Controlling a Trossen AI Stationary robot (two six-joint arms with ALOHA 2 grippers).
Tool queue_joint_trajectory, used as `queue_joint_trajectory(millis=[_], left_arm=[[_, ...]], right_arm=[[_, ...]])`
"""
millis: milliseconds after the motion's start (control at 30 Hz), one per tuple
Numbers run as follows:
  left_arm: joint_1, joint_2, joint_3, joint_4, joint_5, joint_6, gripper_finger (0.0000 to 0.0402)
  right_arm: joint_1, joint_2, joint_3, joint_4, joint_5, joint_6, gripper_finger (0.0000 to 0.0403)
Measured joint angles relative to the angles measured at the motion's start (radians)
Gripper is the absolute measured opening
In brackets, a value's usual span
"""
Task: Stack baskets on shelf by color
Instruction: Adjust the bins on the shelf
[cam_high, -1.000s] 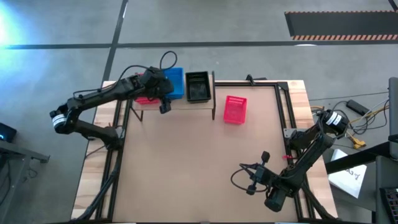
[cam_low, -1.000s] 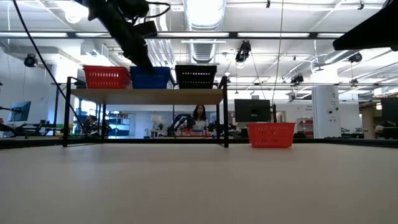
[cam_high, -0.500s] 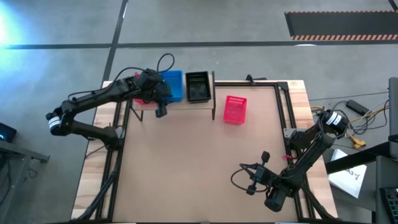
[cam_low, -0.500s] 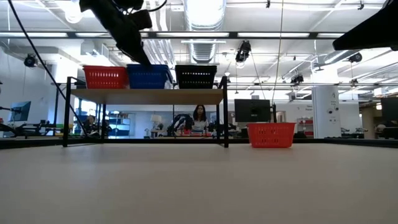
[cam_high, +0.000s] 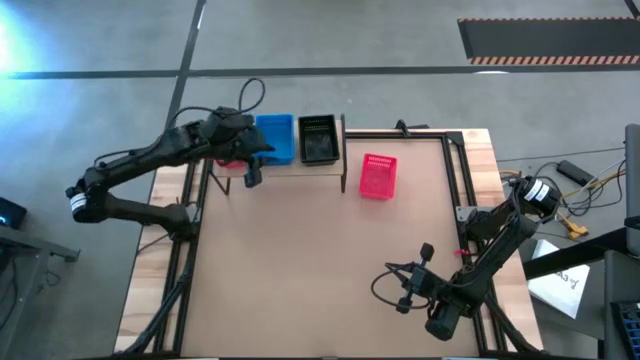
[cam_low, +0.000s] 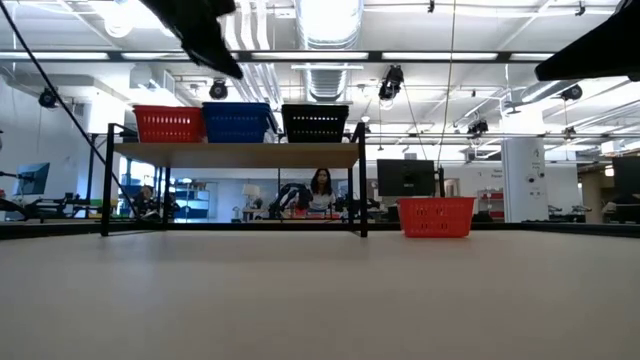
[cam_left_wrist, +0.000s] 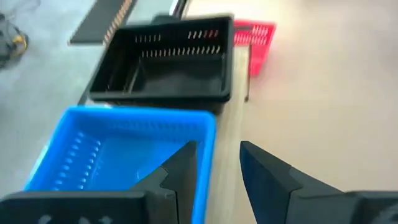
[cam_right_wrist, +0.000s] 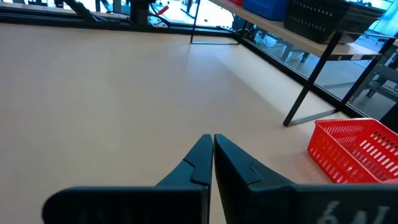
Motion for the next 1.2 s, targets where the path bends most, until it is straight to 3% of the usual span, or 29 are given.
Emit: queue_joint_trajectory(millis=[100, 300, 433, 900, 1200], left_arm=[[-0.023, -0.053, 0.02, -0.041, -0.034, -0.057, 0.0106], [-0.031, -0.148, 0.028, -0.217, -0.344, -0.306, 0.0106], [-0.014, -0.179, -0.009, -0.308, -0.47, -0.339, 0.0106], [0.022, -0.024, -0.048, -0.287, -0.469, -0.254, 0.0106], [0.022, -0.038, -0.034, -0.374, -0.437, -0.25, 0.0106]], right_arm=[[0.0, 0.0, 0.0, -0.002, 0.001, 0.0, 0.0009], [0.0, 0.0, 0.0, -0.001, 0.027, 0.0, 0.0009], [0.0, 0.0, 0.0, -0.001, 0.027, 0.0, 0.0009], [-0.002, 0.0, 0.0, 0.001, 0.053, 0.001, 0.0009], [-0.002, 0.0, 0.0, 0.0, 0.052, 0.0, 0.0009]])
